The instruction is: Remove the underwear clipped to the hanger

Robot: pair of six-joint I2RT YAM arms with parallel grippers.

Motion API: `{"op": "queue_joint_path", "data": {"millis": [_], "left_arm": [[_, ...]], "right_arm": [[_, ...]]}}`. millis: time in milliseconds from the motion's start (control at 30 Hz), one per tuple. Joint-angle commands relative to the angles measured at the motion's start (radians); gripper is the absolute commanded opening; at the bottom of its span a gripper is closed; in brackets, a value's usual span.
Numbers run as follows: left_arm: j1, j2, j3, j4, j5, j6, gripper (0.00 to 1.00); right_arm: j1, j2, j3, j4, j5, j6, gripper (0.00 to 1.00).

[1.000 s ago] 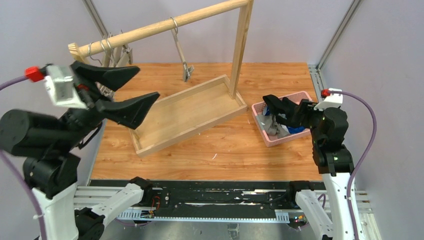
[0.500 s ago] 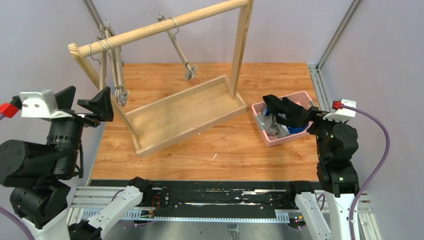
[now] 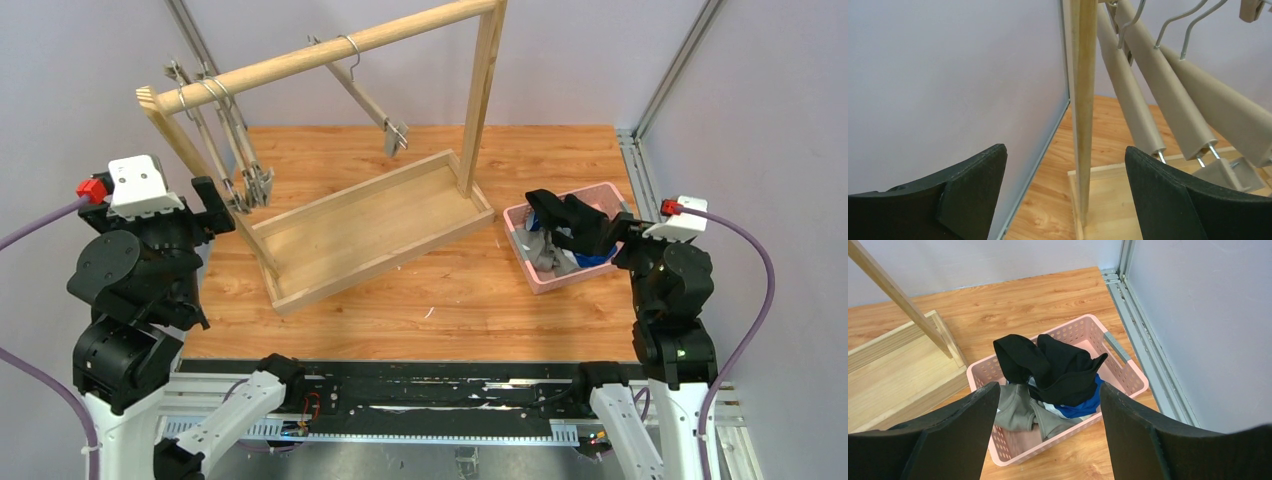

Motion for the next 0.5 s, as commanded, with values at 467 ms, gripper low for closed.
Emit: {"op": "queue_joint_path", "data": {"millis": [467], "left_arm": [[0.082,0.119,-0.086,0.104,0.025,0.009,1.00]], "right_arm": [[-0.010,0.017,-0.004,0.016,-0.069,-0.004,0.75]]}}
